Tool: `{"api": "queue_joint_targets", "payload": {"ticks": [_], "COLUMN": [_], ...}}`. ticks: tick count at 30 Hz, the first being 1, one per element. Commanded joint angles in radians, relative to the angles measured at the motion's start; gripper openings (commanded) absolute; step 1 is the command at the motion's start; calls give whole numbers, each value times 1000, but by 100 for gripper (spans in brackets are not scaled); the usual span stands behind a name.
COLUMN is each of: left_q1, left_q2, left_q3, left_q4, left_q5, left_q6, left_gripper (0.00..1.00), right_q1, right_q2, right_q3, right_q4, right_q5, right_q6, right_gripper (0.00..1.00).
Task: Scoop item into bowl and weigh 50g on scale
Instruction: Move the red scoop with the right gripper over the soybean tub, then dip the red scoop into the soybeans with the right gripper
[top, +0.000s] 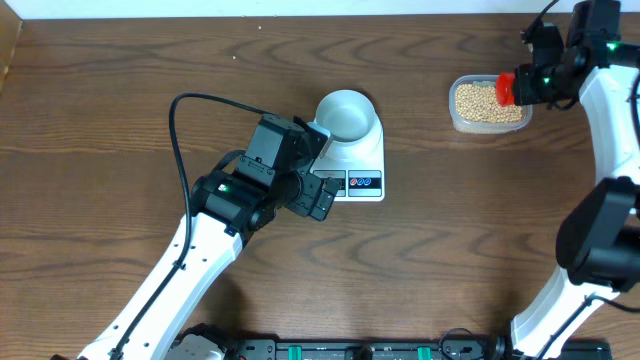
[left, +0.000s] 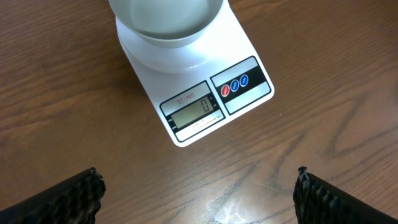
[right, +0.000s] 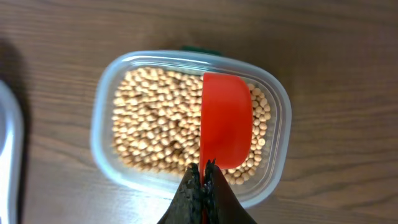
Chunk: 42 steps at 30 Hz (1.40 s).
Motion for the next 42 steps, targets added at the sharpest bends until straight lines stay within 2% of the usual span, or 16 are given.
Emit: {"api": "queue_joint_targets", "payload": {"ticks": [1, 9, 27, 42], "left_q1": [3, 3, 3, 3], "left_q2": [-2, -2, -2, -2], "left_q3": [-8, -8, -8, -8], "left_q4": [-2, -2, -2, -2], "left_q5": [-13, -13, -13, -13], "left_q6": [6, 6, 6, 6], "left_gripper": [99, 99, 99, 99], "right_q1": [-7, -7, -25, -40], "right_q2": [41, 73, 79, 190], "right_q3": [21, 21, -4, -4], "right_q4": [14, 19, -51, -58], "right_q5": [61, 63, -203, -288], "right_q6": [84, 186, 164, 147], "right_gripper": [1, 1, 1, 1]}}
